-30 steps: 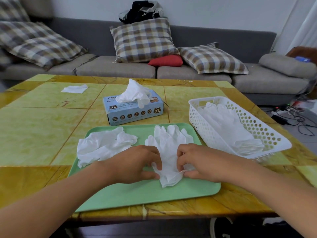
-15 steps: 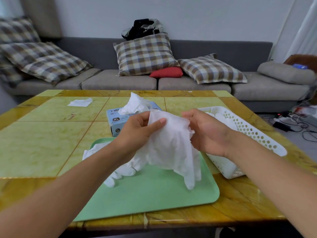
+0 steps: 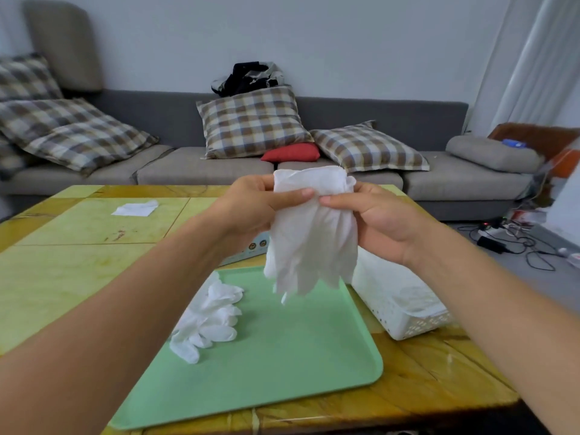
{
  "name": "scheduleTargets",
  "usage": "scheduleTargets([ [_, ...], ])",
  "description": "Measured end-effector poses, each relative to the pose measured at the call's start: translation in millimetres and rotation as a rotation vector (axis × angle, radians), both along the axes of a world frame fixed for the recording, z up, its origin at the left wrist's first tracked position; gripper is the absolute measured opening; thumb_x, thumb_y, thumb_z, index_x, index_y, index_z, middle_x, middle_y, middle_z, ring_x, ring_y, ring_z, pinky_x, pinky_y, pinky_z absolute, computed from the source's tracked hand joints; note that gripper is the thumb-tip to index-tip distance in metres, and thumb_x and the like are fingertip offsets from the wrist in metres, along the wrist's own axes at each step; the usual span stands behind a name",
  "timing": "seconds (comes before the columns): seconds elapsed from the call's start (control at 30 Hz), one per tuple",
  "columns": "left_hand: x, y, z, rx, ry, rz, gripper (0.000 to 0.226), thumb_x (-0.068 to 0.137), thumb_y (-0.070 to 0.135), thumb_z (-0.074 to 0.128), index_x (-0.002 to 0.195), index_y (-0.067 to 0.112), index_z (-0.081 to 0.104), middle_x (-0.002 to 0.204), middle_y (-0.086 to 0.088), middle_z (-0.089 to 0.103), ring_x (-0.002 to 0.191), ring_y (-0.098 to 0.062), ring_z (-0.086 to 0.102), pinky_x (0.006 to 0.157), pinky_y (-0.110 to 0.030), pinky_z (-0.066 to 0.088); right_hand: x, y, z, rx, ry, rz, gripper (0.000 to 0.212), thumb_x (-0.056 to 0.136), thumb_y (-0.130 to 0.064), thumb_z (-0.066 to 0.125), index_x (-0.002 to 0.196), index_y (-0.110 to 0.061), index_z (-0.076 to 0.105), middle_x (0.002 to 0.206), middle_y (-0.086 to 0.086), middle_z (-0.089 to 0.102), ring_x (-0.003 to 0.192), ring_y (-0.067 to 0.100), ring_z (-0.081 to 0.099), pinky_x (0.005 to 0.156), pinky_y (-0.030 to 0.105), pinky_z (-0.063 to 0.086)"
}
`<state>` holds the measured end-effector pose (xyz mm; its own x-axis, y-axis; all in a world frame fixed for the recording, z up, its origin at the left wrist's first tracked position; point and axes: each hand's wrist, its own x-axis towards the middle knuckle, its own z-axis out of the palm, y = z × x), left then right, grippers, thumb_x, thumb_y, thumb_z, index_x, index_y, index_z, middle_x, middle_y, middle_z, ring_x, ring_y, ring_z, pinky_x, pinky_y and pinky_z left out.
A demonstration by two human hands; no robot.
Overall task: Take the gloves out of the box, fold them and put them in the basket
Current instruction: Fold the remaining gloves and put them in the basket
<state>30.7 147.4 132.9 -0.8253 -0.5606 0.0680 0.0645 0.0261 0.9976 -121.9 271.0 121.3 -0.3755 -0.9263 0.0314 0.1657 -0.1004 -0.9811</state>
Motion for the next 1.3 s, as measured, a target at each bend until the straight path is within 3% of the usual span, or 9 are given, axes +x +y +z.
scheduleTargets([
  [0.1,-10,1,8,0.116,-0.042,-0.029,0.03,0.09,0.017,0.071,0.117,0.003,0.071,0.108,-0.01,0.076,0.097,-0.021,0.074,0.08,-0.029,0.062,-10,7,13,0.034,0.051,0.061,0.045,0.086,-0.014,0.072,0.13,-0.004,0.065,0.126,0.017,0.069,0.119,0.03,0.067,0.101,0.04,0.053],
  [0.23,-22,11,13,0.148,-0.006,-0.046,0.026,0.091,0.014,0.069,0.116,0.007,0.072,0.107,-0.011,0.076,0.097,-0.024,0.075,0.079,-0.032,0.062,-19,19,22,0.032,0.099,-0.09,0.038,0.082,-0.017,0.075,0.117,-0.004,0.071,0.113,0.014,0.075,0.105,0.026,0.073,0.085,0.033,0.061],
  [0.4,-32,21,22,0.05,-0.022,-0.05,0.028,0.09,0.021,0.071,0.116,0.012,0.073,0.107,-0.003,0.077,0.092,-0.016,0.074,0.075,-0.029,0.06,-30,39,29,0.037,0.198,-0.161,0.033,0.088,-0.015,0.072,0.12,-0.01,0.072,0.117,0.008,0.075,0.113,0.026,0.07,0.098,0.038,0.055],
  [0.57,-49,33,29,-0.017,-0.022,-0.034,0.027,0.091,0.025,0.071,0.116,0.017,0.073,0.106,0.002,0.077,0.099,-0.015,0.073,0.087,-0.032,0.057,-48,54,42,0.021,0.249,-0.196,0.024,0.093,-0.009,0.066,0.117,-0.011,0.073,0.113,0.009,0.076,0.101,0.021,0.073,0.086,0.035,0.059],
  [0.7,-83,35,35,0.029,-0.063,0.007,0.022,0.089,0.019,0.075,0.11,0.013,0.073,0.099,-0.001,0.079,0.091,-0.016,0.075,0.074,-0.028,0.06,-77,54,54,0.102,0.279,-0.272,0.031,0.094,-0.009,0.067,0.124,-0.009,0.07,0.119,0.011,0.074,0.112,0.027,0.07,0.099,0.042,0.054],
  [0.8,-119,29,39,0.045,-0.135,0.028,0.019,0.09,0.019,0.075,0.107,0.013,0.07,0.102,-0.004,0.077,0.09,-0.015,0.073,0.075,-0.026,0.06,-103,42,60,0.165,0.301,-0.307,0.036,0.092,-0.009,0.069,0.128,-0.008,0.068,0.113,0.009,0.074,0.091,0.02,0.071,0.079,0.032,0.057],
  [0.9,-145,19,50,0.04,-0.062,0.015,0.008,0.094,0.017,0.07,0.1,0.013,0.068,0.107,-0.005,0.075,0.081,-0.012,0.073,0.066,-0.025,0.06,-127,25,74,0.097,0.397,-0.356,0.023,0.089,-0.004,0.071,0.112,-0.007,0.072,0.099,0.01,0.073,0.07,0.015,0.067,0.065,0.029,0.055],
  [1.07,-169,4,56,-0.179,0.2,-0.007,0.015,0.087,0.008,0.075,0.081,0.015,0.064,0.095,-0.009,0.073,0.083,-0.02,0.071,0.074,-0.032,0.061,-165,26,87,-0.16,0.603,-0.414,0.021,0.086,0.003,0.073,0.086,-0.018,0.07,0.087,0.003,0.072,0.086,0.017,0.068,0.082,0.033,0.057],
  [1.3,-172,19,-71,-0.708,-0.153,-0.218,0.022,0.072,0.014,0.09,0.072,0.02,0.069,0.076,0.002,0.073,0.074,-0.014,0.068,0.074,-0.02,0.053,-176,76,-51,0.207,0.953,-0.204,0.026,0.077,0.006,0.082,0.09,-0.016,0.077,0.087,-0.004,0.077,0.081,0.007,0.071,0.08,0.032,0.059],
])
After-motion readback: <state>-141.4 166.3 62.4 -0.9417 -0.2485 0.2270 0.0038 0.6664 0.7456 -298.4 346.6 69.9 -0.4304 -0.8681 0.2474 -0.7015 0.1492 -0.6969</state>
